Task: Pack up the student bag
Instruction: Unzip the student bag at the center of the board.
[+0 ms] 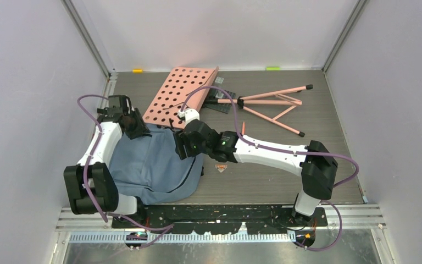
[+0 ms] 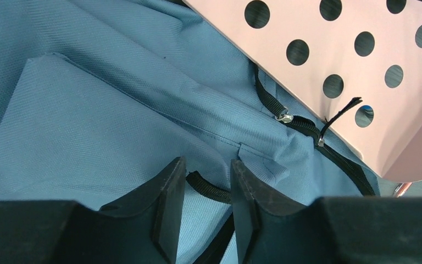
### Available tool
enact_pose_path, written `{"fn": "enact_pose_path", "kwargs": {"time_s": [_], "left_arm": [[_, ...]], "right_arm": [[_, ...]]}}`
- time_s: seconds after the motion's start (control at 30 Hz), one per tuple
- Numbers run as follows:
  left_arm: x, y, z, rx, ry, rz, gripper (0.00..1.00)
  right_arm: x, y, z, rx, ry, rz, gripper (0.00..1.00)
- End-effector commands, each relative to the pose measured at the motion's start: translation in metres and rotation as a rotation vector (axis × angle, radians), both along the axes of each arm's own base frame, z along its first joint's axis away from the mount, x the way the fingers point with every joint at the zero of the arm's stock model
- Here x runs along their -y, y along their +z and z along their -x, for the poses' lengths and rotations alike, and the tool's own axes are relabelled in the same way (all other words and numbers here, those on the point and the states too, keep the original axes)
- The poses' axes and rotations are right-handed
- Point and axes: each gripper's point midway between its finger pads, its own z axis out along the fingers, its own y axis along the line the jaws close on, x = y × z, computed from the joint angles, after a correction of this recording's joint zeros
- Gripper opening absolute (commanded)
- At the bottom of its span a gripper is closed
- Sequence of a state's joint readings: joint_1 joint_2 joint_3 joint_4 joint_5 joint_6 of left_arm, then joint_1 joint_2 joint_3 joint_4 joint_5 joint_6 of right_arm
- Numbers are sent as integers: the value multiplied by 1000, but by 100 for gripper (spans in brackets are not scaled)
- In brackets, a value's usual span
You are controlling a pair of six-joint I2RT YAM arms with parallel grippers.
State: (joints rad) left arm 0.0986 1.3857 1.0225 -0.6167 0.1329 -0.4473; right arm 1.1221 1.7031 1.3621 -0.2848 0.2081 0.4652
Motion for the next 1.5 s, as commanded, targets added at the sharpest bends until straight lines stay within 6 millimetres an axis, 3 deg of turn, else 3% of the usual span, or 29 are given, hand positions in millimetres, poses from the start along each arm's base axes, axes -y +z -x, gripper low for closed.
{"fn": "enact_pose_path", "kwargs": {"time_s": [0.0, 0.13, 0.3, 0.6, 0.77, 0.97, 1.17, 1.47], "left_arm": [[8, 2, -7, 27, -17, 49, 35], [9, -1, -5, 17, -21, 58, 28], [13, 1, -3, 26, -32, 72, 0], [20, 22, 15, 117, -47, 90, 0], [22, 26, 33, 131, -58, 86, 0], [22, 23, 48, 116, -76, 71, 0], [29, 24, 51, 137, -82, 105, 0], [33, 25, 51, 137, -103, 120, 0]], "right_arm": [[-9, 25, -7, 55, -2, -63, 65], [-10, 25, -8, 56, -1, -62, 64], [-12, 24, -9, 57, -2, -62, 63], [-36, 20, -21, 71, 6, -69, 68], [-59, 16, -27, 126, 135, -65, 73], [-66, 8, -43, 220, 327, -77, 73], [-71, -3, -71, 281, 430, -91, 72], [-91, -22, -94, 353, 578, -56, 67]]}}
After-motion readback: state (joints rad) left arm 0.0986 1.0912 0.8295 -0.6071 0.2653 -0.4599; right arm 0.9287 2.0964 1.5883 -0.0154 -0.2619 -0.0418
